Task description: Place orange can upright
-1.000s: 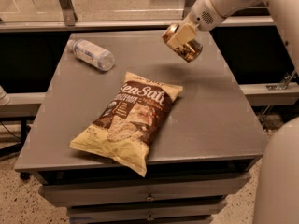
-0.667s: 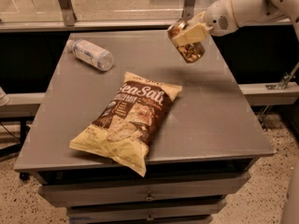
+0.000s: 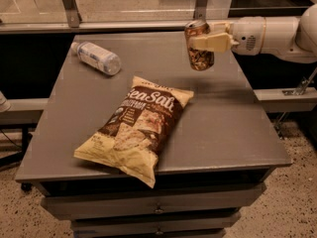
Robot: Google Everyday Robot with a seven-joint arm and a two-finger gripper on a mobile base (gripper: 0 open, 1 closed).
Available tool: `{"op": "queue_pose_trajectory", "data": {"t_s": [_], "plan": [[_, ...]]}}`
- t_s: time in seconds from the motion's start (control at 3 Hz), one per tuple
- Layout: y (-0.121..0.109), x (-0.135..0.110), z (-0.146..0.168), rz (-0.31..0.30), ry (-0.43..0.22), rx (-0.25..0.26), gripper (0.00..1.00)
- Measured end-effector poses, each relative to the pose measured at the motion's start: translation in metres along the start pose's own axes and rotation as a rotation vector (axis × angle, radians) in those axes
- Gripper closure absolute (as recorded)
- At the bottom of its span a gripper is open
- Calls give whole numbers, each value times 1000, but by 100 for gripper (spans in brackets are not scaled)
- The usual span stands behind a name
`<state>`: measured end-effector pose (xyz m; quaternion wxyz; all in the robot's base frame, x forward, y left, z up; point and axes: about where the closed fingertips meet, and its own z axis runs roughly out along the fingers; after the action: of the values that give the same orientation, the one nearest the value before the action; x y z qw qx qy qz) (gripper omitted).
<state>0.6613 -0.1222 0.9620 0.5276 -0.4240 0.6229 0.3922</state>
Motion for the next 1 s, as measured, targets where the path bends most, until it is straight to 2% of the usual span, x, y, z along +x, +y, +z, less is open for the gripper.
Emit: {"op": "queue_pose_trajectory", "data": {"t_s": [0.67, 1.0], "plan": [[18, 28, -14, 7, -212, -20, 100], [24, 34, -17, -56, -273, -25, 100]]}}
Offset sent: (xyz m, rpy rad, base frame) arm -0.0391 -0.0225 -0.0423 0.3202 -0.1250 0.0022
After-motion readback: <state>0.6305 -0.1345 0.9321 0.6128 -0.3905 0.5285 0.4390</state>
